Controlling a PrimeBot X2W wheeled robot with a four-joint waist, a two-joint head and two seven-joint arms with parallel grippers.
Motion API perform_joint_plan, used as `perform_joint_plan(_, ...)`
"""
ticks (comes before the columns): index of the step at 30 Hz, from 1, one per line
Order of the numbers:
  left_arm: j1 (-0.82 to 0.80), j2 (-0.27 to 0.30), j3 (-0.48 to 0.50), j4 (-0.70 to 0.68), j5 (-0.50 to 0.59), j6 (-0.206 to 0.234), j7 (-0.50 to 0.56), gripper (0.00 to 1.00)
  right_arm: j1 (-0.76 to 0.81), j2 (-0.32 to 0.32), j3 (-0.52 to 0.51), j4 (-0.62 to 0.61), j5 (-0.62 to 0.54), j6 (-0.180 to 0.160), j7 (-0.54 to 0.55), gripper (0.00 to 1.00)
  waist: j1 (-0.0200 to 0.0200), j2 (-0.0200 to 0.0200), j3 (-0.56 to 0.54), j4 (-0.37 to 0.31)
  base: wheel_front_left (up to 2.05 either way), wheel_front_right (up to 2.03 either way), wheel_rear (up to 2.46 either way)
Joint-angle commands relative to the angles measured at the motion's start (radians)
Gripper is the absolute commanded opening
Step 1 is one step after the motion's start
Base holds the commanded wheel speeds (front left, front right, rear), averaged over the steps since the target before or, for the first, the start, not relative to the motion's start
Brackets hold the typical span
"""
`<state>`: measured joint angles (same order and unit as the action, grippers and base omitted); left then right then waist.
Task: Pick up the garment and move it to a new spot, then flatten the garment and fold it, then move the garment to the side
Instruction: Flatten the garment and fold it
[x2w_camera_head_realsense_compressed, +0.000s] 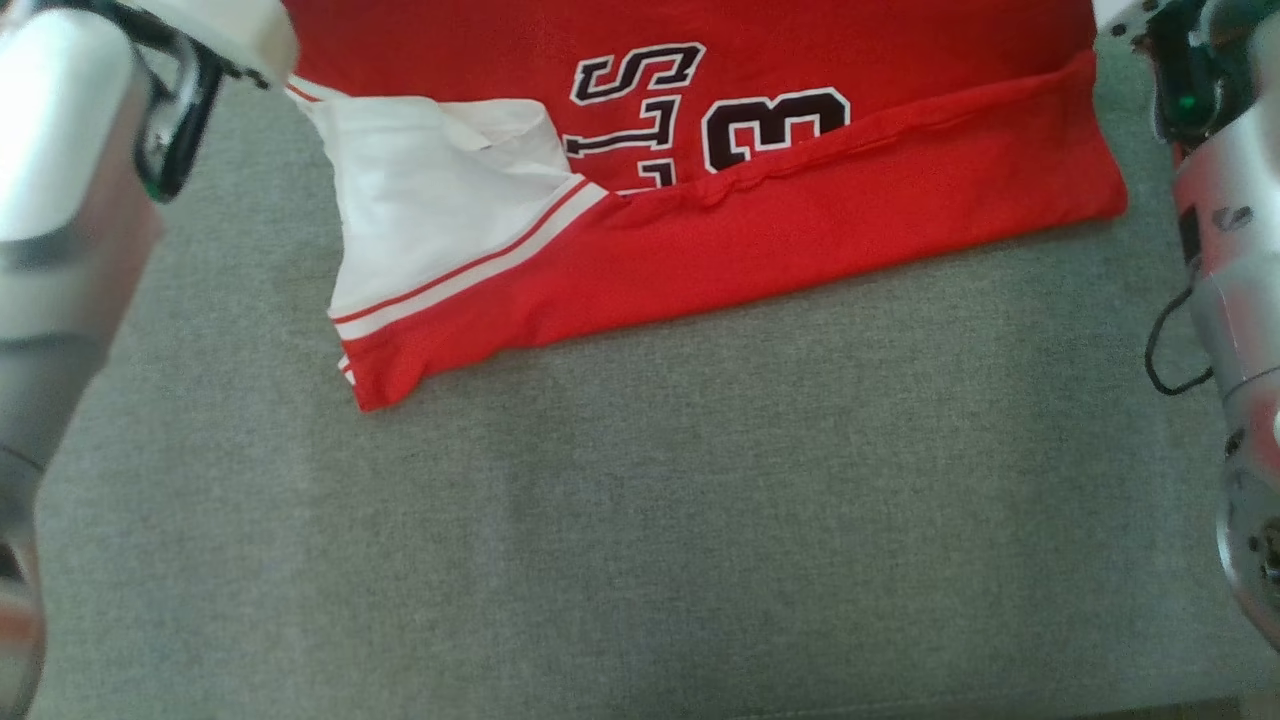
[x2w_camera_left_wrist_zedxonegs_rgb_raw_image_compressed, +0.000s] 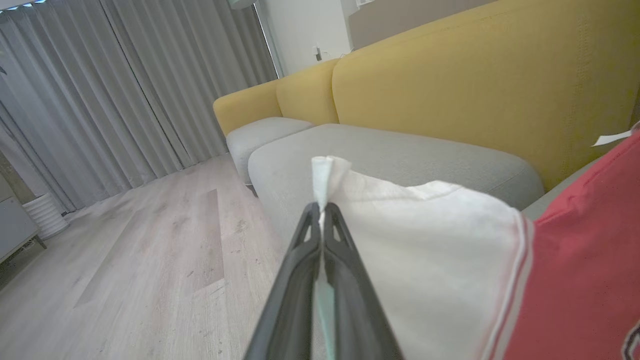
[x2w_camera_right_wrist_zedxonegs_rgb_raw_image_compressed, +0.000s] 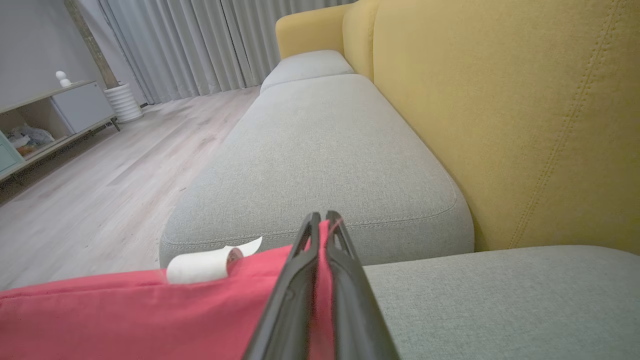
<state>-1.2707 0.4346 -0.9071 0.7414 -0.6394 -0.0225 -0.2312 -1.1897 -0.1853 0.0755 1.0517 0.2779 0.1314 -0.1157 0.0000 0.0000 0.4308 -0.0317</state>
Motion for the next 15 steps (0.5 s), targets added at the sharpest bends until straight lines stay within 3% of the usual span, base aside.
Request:
perform_joint_plan(1, -0.039, 0.031, 0.031, -0.012, 0.009, -0.007, -0.01, 0.0, -0.016, -0.001, 0.019, -0.026, 0.011, -0.001, -0.005, 0.0, 0.0, 0.0, -0.007, 0.006, 0.0, 0.0, 0.0)
perform_joint_plan(9, 0.084, 0.037, -0.017, -0.052, -0.014, -0.072, -0.011, 0.0, 0.079, -0.064, 0.122, -0.011, 0.098, -0.001, 0.047, 0.0, 0.0, 0.0, -0.067, 0.031, 0.0, 0.0, 0.0)
perform_joint_plan(15, 0.232, 0.089, -0.064, -0.203, -0.123, -0.099, 0.124, 0.0, 0.186, -0.132, 0.23, -0.027, 0.168, -0.001, 0.122, 0.0, 0.0, 0.0, -0.115, 0.049, 0.0, 0.0, 0.0)
